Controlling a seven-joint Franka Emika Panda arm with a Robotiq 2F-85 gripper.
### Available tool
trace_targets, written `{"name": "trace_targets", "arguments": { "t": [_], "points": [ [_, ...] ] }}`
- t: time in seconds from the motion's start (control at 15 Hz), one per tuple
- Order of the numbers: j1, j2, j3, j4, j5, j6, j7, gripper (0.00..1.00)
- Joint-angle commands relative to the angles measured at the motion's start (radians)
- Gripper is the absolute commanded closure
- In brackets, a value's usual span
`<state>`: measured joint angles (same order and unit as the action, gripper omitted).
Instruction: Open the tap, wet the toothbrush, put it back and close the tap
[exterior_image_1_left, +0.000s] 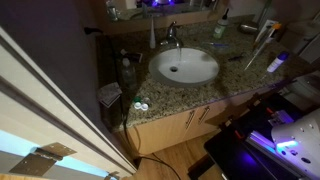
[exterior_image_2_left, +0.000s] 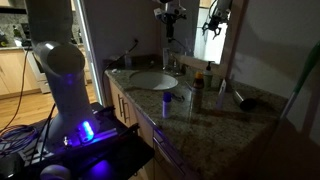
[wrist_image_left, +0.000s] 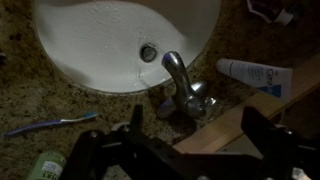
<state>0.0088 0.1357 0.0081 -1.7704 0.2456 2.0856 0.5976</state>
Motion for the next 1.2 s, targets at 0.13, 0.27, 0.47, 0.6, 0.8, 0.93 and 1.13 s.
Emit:
{"name": "trace_targets", "arguments": {
  "t": [0.13,0.27,0.47,0.6,0.8,0.93,1.13],
  "points": [
    [0.004,0.075,0.017,0.026,0.05,-0.016,-0.247,0.0],
    [0.009,0.138,0.024,0.083,0.021,-0.039,-0.334,0.0],
    [0.042,0.208,0.033,0.149,-0.058,0.021,-0.404,0.0],
    [0.039,0.176,0.028,0.103,-0.041,0.03,-0.367,0.0],
    [0.061,0.197,0.032,0.128,-0.063,0.071,-0.366,0.0],
    [0.061,0.261,0.032,0.166,-0.055,0.086,-0.359,0.0],
    [0.07,0.317,0.028,0.192,-0.071,0.115,-0.348,0.0]
  ]
}}
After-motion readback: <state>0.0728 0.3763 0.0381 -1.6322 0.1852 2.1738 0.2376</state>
